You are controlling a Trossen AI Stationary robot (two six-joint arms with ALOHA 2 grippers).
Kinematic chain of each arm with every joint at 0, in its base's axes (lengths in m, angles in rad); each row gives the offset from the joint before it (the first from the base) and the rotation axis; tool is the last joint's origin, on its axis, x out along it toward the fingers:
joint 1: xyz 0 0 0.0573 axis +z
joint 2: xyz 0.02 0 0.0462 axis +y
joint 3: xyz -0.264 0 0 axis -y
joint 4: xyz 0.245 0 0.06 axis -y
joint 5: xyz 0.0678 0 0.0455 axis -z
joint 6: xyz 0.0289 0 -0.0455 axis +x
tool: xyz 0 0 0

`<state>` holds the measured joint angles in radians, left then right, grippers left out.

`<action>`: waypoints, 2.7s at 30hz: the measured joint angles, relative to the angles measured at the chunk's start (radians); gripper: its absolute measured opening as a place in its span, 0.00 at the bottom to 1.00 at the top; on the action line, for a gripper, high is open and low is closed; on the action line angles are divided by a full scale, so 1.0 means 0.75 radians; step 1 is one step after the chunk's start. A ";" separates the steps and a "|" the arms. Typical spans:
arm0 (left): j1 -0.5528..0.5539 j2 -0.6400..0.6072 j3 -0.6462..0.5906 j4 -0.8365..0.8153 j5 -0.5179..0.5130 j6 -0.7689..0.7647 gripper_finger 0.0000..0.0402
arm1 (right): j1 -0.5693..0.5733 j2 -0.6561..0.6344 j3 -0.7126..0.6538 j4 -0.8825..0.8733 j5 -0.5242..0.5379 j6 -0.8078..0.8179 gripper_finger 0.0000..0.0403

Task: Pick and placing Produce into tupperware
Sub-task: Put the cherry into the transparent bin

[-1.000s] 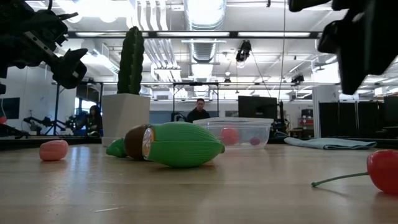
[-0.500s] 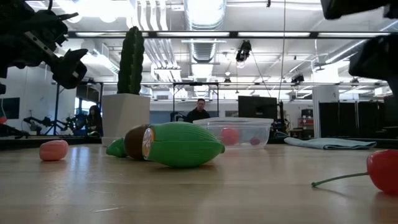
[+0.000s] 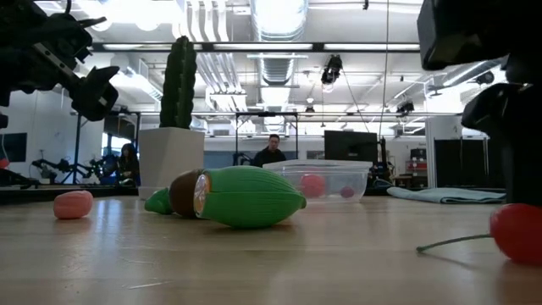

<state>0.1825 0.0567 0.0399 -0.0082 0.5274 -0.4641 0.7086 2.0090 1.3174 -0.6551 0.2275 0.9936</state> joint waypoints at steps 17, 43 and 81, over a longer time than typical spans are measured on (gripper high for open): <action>-0.001 0.002 -0.001 0.000 0.000 0.000 0.71 | 0.000 0.023 0.025 0.030 0.109 -0.012 0.48; 0.000 0.000 0.000 0.000 0.000 0.000 0.71 | -0.012 0.021 0.023 0.063 0.118 -0.034 0.25; -0.001 0.002 -0.001 0.000 -0.001 0.000 0.71 | -1.295 -0.356 -0.036 -0.170 -0.095 -0.707 0.39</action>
<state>0.1822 0.0582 0.0395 -0.0082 0.5270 -0.4641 -0.2630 1.7419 1.2907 -0.7822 0.1561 0.4630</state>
